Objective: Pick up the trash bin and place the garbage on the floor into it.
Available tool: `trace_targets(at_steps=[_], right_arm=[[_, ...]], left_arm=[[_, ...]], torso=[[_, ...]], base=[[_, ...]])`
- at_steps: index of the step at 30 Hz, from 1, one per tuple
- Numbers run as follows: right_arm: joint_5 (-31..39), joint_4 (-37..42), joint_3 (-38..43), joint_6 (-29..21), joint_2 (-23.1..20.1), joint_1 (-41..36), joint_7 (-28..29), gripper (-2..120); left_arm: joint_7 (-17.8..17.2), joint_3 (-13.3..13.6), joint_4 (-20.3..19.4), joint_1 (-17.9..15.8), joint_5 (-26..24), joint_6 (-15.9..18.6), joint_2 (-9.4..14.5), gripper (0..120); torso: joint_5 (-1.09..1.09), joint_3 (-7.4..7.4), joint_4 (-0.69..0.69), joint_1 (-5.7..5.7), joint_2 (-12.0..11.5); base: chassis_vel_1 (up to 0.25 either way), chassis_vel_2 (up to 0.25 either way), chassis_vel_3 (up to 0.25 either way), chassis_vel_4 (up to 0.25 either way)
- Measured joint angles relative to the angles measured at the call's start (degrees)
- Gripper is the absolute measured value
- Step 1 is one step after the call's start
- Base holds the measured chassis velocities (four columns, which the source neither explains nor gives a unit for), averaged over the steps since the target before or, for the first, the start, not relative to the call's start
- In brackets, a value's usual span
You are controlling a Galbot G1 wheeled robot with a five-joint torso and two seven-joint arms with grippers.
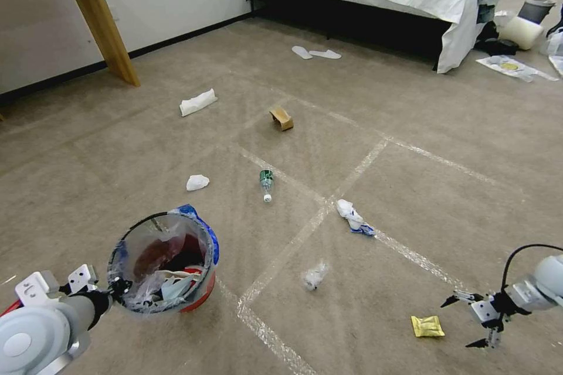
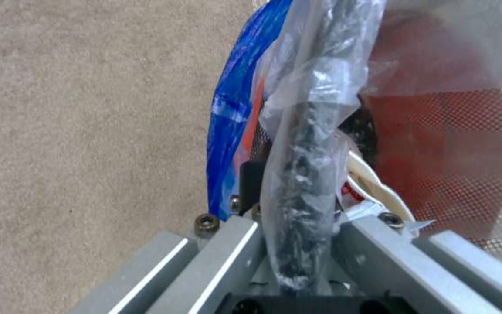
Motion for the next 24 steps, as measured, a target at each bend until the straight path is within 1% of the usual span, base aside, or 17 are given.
trace_targets(at_steps=[4,6,16,21,24], right_arm=[[-0.75,-0.83,-0.10,0.03,0.63,0.37,0.64,100],[-1.72,-1.92,-0.31,0.16,1.61,0.80,1.47,100],[-2.50,-3.75,-0.75,0.26,4.20,0.79,2.15,100],[-4.06,-5.29,-1.33,0.26,5.93,1.62,3.92,100],[-4.35,-6.29,-1.94,0.26,6.73,2.57,4.58,100]], left_arm=[[-0.14,-0.02,0.08,-0.19,-0.23,-0.01,0.21,0],[-0.18,-0.01,0.40,-0.46,-0.40,0.00,0.29,0],[-0.18,0.32,1.05,-0.85,-0.41,-0.01,0.30,0],[-0.12,0.41,1.19,-0.93,-0.36,-0.02,0.16,0],[-0.03,0.44,1.26,-0.88,-0.23,-0.02,0.13,0]], torso=[[-0.01,0.00,0.01,0.00,0.00],[0.00,0.00,0.00,0.00,0.00],[-0.01,0.00,0.00,0.00,0.00],[-0.01,0.00,-0.01,0.00,0.00],[-0.01,0.00,0.02,0.00,0.00]], base=[[0.000,0.000,0.000,0.000],[0.000,0.000,0.000,0.000],[0.000,0.000,0.000,0.000],[0.000,0.000,0.000,0.000],[0.000,0.000,0.000,0.000]])
